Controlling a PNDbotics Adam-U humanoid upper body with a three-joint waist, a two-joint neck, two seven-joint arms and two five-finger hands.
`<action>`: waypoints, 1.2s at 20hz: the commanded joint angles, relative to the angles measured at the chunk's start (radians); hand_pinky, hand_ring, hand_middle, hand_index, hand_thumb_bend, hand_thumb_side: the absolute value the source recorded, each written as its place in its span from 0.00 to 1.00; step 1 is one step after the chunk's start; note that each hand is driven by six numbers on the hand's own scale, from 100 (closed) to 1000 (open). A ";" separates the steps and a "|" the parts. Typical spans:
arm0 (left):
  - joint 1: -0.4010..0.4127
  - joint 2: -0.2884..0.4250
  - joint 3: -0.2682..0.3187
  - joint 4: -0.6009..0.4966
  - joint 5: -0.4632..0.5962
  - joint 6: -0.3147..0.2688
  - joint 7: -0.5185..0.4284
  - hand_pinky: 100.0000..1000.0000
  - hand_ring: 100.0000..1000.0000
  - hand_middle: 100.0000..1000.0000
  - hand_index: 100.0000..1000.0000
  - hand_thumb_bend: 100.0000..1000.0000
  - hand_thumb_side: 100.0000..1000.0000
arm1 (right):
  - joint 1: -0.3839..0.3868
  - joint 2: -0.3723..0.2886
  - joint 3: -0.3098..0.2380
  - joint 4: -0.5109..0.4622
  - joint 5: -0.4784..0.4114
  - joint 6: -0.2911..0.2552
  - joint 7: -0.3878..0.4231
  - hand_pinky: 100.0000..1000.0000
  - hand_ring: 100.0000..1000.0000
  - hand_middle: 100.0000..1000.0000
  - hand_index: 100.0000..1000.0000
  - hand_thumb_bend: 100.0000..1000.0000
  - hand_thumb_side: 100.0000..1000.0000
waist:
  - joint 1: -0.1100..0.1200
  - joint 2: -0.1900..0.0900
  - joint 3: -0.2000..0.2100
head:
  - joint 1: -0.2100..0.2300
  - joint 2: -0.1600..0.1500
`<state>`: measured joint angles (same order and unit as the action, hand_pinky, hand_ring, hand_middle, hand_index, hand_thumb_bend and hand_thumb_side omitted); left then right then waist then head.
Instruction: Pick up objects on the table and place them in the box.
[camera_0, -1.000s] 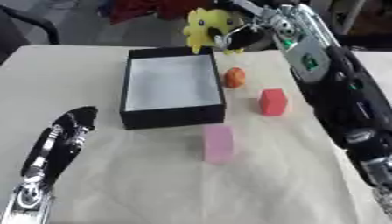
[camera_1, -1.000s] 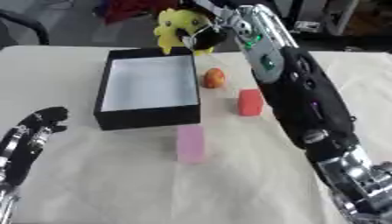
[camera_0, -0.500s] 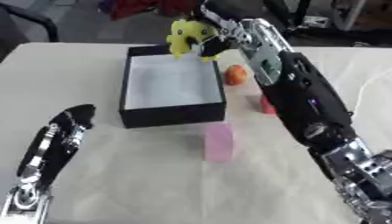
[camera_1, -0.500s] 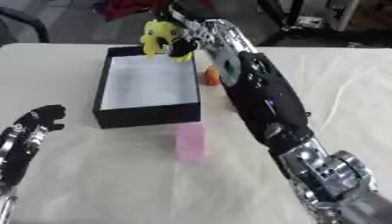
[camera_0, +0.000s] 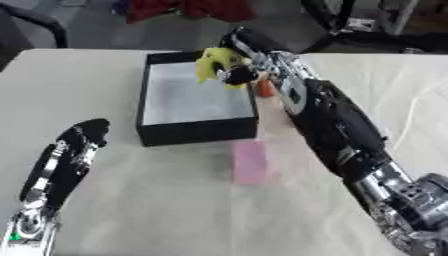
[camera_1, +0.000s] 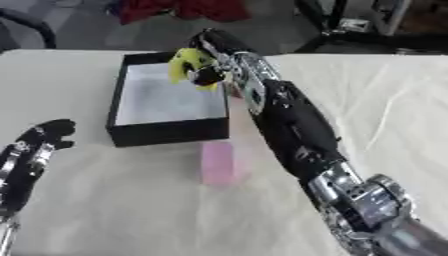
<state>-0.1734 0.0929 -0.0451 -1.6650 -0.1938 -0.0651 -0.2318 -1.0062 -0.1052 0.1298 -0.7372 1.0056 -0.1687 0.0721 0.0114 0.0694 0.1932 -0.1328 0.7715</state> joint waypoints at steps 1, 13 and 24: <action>-0.015 0.000 -0.002 -0.020 0.002 0.000 -0.001 0.77 0.82 0.74 0.80 0.13 0.71 | -0.014 0.001 -0.004 0.027 0.012 -0.010 -0.039 0.69 0.51 0.44 0.68 0.00 0.39 | 0.015 0.005 0.002 | 0.004 -0.002; -0.018 -0.002 -0.003 -0.022 0.005 0.000 -0.001 0.77 0.82 0.74 0.80 0.13 0.71 | -0.008 0.016 0.019 0.007 -0.014 -0.089 -0.021 0.80 0.73 0.78 0.90 0.15 0.82 | 0.013 0.006 0.005 | 0.006 -0.002; -0.016 0.000 -0.001 -0.022 0.004 0.001 0.001 0.77 0.82 0.74 0.80 0.13 0.71 | -0.003 -0.013 0.035 -0.086 -0.119 -0.110 0.075 0.82 0.75 0.81 0.93 0.16 0.79 | 0.009 0.005 -0.003 | 0.012 -0.002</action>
<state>-0.1775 0.0865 -0.0452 -1.6654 -0.1919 -0.0650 -0.2317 -0.9914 -0.0950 0.1666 -0.7888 0.9066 -0.2786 0.1356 0.0114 0.0739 0.1907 -0.1241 0.7715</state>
